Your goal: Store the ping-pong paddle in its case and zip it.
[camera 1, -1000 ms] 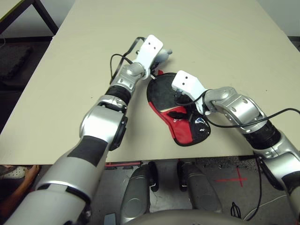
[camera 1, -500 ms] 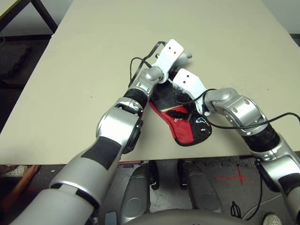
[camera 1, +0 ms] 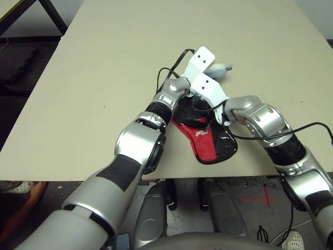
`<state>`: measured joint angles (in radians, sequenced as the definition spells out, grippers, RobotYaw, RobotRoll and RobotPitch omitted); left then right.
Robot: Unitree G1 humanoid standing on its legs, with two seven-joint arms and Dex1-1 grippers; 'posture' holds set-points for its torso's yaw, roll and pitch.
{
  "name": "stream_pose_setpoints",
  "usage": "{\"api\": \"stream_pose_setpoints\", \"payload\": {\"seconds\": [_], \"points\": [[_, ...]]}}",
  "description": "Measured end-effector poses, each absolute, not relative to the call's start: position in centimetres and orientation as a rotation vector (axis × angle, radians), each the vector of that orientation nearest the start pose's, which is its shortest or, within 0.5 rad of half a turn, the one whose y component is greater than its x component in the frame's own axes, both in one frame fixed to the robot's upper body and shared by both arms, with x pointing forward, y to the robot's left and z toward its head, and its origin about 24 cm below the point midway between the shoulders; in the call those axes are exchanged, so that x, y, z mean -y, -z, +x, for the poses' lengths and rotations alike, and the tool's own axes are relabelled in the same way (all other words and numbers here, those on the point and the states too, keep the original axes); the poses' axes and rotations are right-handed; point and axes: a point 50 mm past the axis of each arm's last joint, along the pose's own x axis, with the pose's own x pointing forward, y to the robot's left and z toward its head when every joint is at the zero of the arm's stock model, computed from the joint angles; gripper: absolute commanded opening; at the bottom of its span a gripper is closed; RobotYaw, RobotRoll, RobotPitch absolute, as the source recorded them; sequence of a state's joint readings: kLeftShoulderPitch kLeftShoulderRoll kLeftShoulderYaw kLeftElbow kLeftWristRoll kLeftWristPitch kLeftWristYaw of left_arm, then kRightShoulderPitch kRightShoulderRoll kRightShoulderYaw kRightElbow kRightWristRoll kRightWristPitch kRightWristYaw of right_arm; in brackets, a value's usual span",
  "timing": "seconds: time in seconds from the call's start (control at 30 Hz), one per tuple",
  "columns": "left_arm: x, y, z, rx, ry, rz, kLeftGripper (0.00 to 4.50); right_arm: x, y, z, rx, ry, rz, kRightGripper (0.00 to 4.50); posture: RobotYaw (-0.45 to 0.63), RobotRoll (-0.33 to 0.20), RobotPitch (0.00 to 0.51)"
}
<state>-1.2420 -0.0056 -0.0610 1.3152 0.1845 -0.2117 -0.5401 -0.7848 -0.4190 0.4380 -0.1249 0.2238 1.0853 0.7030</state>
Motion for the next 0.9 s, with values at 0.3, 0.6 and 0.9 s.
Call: {"api": "stream_pose_setpoints", "payload": {"seconds": [0.3,0.6,0.9], "points": [[-3.1,-16.3,40.1,0.019,0.887,0.410,3.90,7.9,-15.6,30.6,-0.502,-0.989,-0.425,4.50,-0.14,0.000,0.220],[-6.2,-18.6,41.3,0.083,0.739,0.366,4.47,10.1,-15.5,29.3,-0.540,-0.969,-0.417,4.50,-0.14,0.000,0.214],[-7.5,-18.8,41.3,0.022,0.839,0.306,4.47,11.7,-17.6,31.0,-0.582,-0.915,-0.393,4.50,-0.13,0.000,0.207]]}}
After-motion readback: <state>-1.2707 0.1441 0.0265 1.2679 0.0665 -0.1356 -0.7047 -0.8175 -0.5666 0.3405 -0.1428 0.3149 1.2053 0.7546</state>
